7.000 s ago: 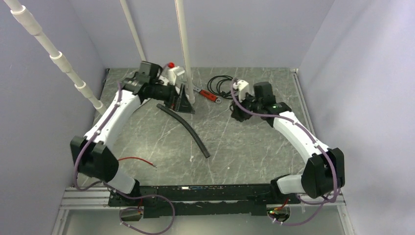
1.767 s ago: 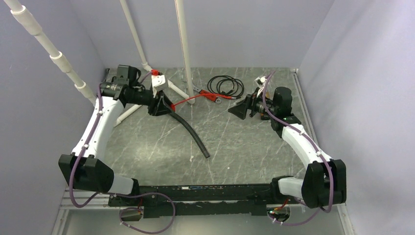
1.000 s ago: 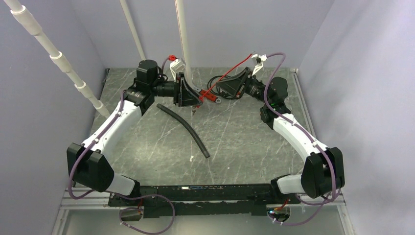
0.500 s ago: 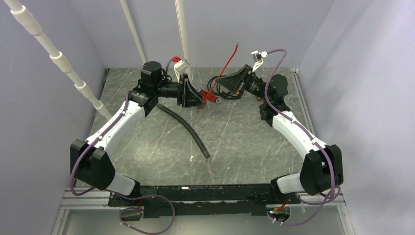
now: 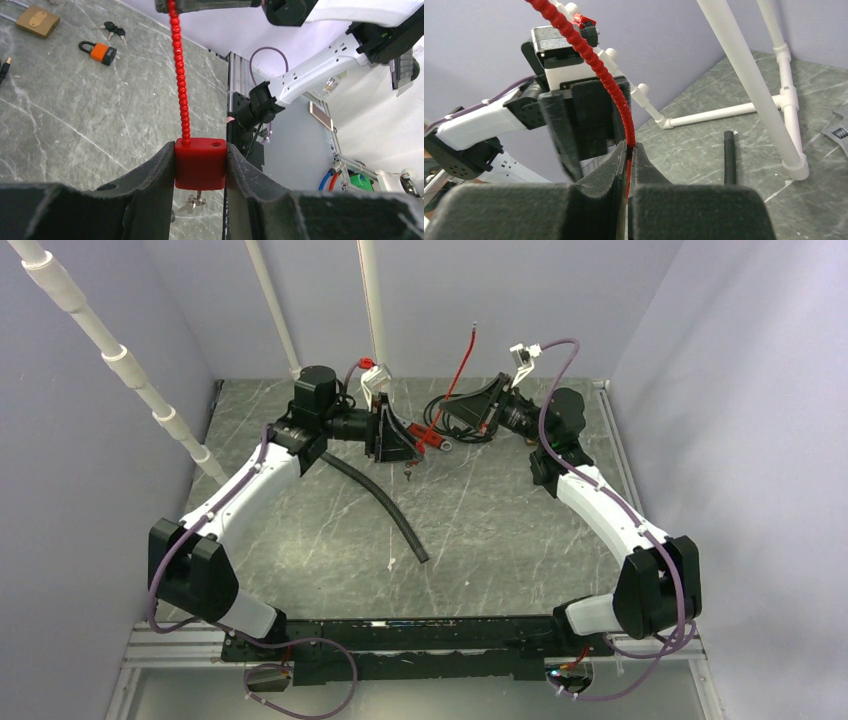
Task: Lock with the key
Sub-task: Pick up the lock from the corner of the board.
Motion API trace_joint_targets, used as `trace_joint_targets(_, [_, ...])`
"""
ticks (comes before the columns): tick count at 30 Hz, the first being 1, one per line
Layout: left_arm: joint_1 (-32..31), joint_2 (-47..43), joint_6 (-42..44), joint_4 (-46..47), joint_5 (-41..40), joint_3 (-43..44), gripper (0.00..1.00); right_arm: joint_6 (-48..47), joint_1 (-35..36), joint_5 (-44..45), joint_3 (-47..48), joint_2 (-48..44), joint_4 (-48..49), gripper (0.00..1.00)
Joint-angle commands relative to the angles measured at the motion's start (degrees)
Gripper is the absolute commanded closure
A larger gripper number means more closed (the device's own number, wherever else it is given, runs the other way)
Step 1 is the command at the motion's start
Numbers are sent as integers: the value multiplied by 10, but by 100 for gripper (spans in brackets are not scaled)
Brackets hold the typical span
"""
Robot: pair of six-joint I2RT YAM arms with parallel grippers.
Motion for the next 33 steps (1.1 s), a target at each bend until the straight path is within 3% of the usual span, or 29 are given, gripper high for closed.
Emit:
trace_joint_targets(1, [5,-7,72,-101,21,49,30,-130,0,29,53,-28,-94,100])
trace_joint_targets(4, [41,-23,112,-183,9,62,7,-298,-1,61,79,-46,-254,100])
trace_joint_targets(7, [110,-29,148,-244,21,83,2,-444,-1,99,89,-59,-365,100])
trace_joint_targets(9, [141,-20,222,-323,14,124,1,-551,1,123,95,-65,-431,100])
trace_joint_targets(13, [159,28,383,-508,-27,259,1,-688,7,176,93,-72,-505,100])
trace_joint_targets(15, [158,55,411,-565,-35,319,1,-745,10,193,96,-72,-536,100])
trace_joint_targets(18, [151,96,414,-624,-24,393,6,-820,20,215,92,-79,-559,100])
trace_joint_targets(22, [89,137,424,-697,-52,459,9,-910,37,236,77,-92,-569,100])
trace_joint_targets(33, [-27,225,393,-774,-139,543,23,-1021,127,350,65,-103,-591,100])
